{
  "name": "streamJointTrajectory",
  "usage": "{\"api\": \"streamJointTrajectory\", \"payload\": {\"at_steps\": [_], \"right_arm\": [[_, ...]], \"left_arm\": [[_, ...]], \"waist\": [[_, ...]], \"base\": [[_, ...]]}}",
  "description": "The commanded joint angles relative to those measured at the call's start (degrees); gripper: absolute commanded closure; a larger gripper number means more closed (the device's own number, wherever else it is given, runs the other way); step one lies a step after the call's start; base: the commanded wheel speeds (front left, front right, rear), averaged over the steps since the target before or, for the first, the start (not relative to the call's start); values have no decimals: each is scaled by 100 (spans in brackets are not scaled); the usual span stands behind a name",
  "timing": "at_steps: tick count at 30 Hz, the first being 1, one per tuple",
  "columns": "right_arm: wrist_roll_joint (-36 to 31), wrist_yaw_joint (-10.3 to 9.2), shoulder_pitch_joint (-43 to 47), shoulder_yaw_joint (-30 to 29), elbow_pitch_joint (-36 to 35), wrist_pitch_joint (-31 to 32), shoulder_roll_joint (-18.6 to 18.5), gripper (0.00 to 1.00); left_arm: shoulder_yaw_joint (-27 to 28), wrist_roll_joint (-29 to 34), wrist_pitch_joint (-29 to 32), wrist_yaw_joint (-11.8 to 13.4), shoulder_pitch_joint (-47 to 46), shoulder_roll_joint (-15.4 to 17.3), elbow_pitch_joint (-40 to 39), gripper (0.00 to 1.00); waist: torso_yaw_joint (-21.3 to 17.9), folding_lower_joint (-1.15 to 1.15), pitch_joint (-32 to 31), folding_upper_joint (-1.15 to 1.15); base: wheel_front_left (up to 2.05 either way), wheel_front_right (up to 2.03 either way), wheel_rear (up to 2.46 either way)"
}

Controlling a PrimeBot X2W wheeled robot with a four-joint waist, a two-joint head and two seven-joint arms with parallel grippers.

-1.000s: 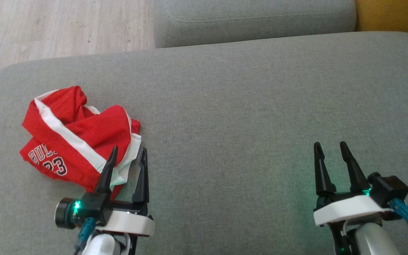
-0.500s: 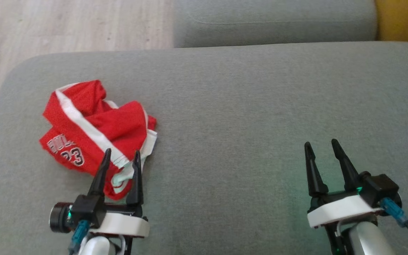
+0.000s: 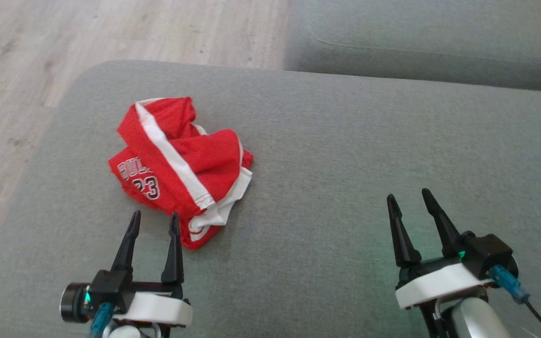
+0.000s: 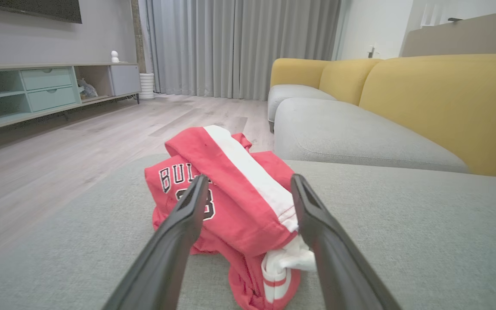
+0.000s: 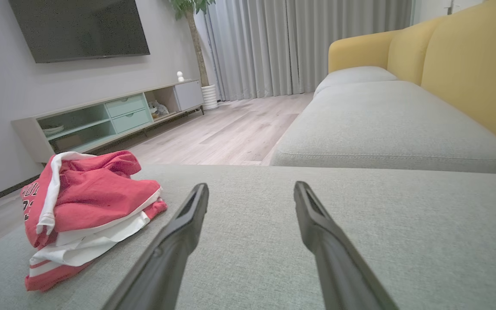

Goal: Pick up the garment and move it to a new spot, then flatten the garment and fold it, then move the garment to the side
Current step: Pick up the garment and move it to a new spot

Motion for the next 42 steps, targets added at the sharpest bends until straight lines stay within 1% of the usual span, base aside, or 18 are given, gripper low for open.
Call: {"api": "streamJointTrajectory", "payload": {"at_steps": [1, 8, 11, 14, 15, 16, 20, 25, 27, 29, 32, 33, 35, 38, 39, 40, 42], "right_arm": [[4, -4, -32, 150, -153, -55, -39, 0], [60, -4, -68, 205, -163, -55, -39, 0], [90, -4, -126, 222, -197, -55, -39, 0], [77, -4, -249, 233, -265, -55, -39, 0], [77, -4, -249, 233, -265, -55, -39, 0], [58, -4, -294, 223, -282, -55, -39, 0], [11, -4, -418, 140, -317, -55, -39, 0], [-23, -4, -560, 186, -322, -55, -39, 0], [-8, -4, -613, 187, -328, -55, -39, 0], [21, -4, -647, 177, -337, -55, -39, 0], [51, -4, -677, 191, -347, -55, -39, 0], [67, -4, -682, 177, -349, -55, -39, 0], [77, -4, -688, 173, -344, -55, -39, 0], [83, -4, -688, 169, -330, -55, -39, 0], [84, -4, -687, 162, -323, -55, -39, 0], [85, -4, -684, 154, -315, -55, -39, 0], [87, -4, -676, 142, -297, -55, -39, 0]], "left_arm": [[228, 61, -54, -12, -113, -9, -175, 0], [340, 142, -54, -72, -94, -9, -213, 0], [294, 223, -54, -203, -213, 79, -136, 0], [224, 310, -53, -386, -641, 278, 23, 0], [224, 310, -53, -386, -641, 278, 23, 0], [203, 319, -23, -437, -844, 336, 90, 0], [37, 354, 471, -638, -1788, 634, 427, 0], [-119, 152, 1354, -752, -2732, 904, 926, 0], [-106, 122, 1704, -755, -2974, 1012, 1130, 0], [-118, 220, 2053, -664, -3123, 1128, 1318, 0], [-57, 355, 2306, -370, -3240, 1250, 1498, 0], [-64, 463, 2378, -201, -3239, 1309, 1578, 0], [-57, 430, 2495, -165, -3189, 1298, 1691, 0], [-88, 372, 2584, -213, -3119, 1290, 1787, 0], [-102, 351, 2601, -243, -3103, 1290, 1804, 45], [-107, 330, 2588, -260, -3093, 1287, 1803, 100], [-123, 278, 2512, -312, -3081, 1270, 1765, 100]], "waist": [[139, 0, -59, 0], [267, 0, 4, 0], [237, 0, 125, 0], [166, 0, 363, 0], [166, 0, 363, 0], [144, 0, 438, 0], [64, 0, 684, 0], [-118, 0, 912, 0], [-198, 0, 981, 0], [-269, 0, 1028, 0], [-370, 0, 1081, 0], [-414, 0, 1096, 0], [-448, 0, 1098, 0], [-481, 0, 1073, 0], [-485, 0, 1060, 0], [-485, 0, 1045, 0], [-482, 0, 1007, 0]], "base": [[0, 0, 0], [0, 0, 0], [0, 0, 0], [0, 0, 0], [0, 0, 0], [0, 0, 0], [0, 0, 0], [0, 0, 0], [0, 0, 0], [0, 0, 0], [0, 0, 0], [0, 0, 0], [0, 0, 0], [0, 0, 0], [0, 0, 0], [0, 0, 0], [0, 0, 0]]}}
